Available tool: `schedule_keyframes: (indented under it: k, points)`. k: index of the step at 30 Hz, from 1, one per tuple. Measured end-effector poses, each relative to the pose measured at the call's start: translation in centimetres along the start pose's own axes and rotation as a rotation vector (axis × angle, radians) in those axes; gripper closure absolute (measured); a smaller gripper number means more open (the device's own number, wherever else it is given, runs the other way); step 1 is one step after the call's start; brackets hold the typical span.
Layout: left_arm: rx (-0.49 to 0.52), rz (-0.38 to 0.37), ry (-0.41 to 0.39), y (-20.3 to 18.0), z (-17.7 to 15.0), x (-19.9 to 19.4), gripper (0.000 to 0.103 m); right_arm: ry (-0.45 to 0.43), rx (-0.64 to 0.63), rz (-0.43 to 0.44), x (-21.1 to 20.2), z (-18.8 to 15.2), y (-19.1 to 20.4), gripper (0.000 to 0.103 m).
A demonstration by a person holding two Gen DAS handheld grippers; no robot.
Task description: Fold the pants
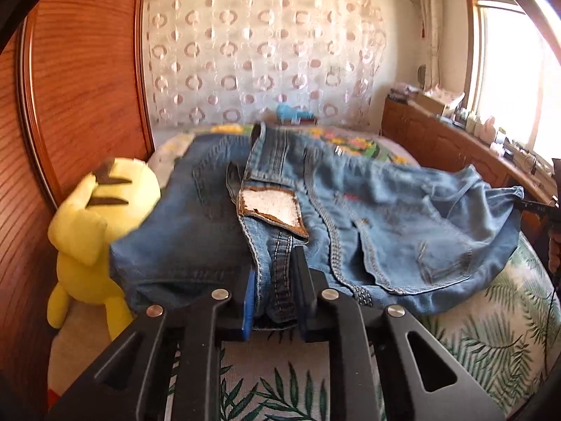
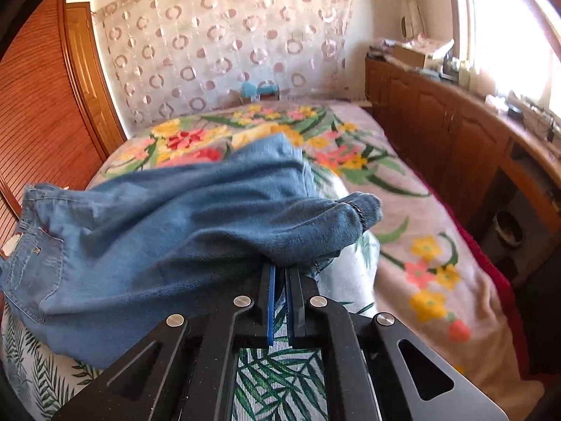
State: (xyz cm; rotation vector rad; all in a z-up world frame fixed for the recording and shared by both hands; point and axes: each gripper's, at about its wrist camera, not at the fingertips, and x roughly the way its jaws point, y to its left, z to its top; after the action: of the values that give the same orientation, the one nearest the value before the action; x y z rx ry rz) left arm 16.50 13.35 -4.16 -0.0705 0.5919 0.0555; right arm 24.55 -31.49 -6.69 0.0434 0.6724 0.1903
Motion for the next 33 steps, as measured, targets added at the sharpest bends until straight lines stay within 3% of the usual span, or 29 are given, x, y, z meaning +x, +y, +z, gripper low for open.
schedule_keyframes:
  k: [9, 17, 26, 33]
  points:
    - [0.004, -0.028, -0.1, -0.5, 0.2, -5.4, 0.086, -0.096, -0.026, -0.009, -6.2, -2.0, 0.4, 0.099]
    - [-0.006, -0.035, -0.132, 0.5, -2.7, -10.6, 0.094, -0.125, -0.044, 0.013, -12.1, -7.2, 0.4, 0.099]
    - [-0.041, -0.029, -0.067, 2.0, -7.3, -12.9, 0.094, -0.101, -0.079, 0.051, -18.2, -13.5, 0.0, 0.099]
    - [-0.025, -0.028, 0.017, 1.1, -9.2, -11.0, 0.094, 0.006, -0.028, 0.083, -15.9, -15.3, -1.9, 0.099]
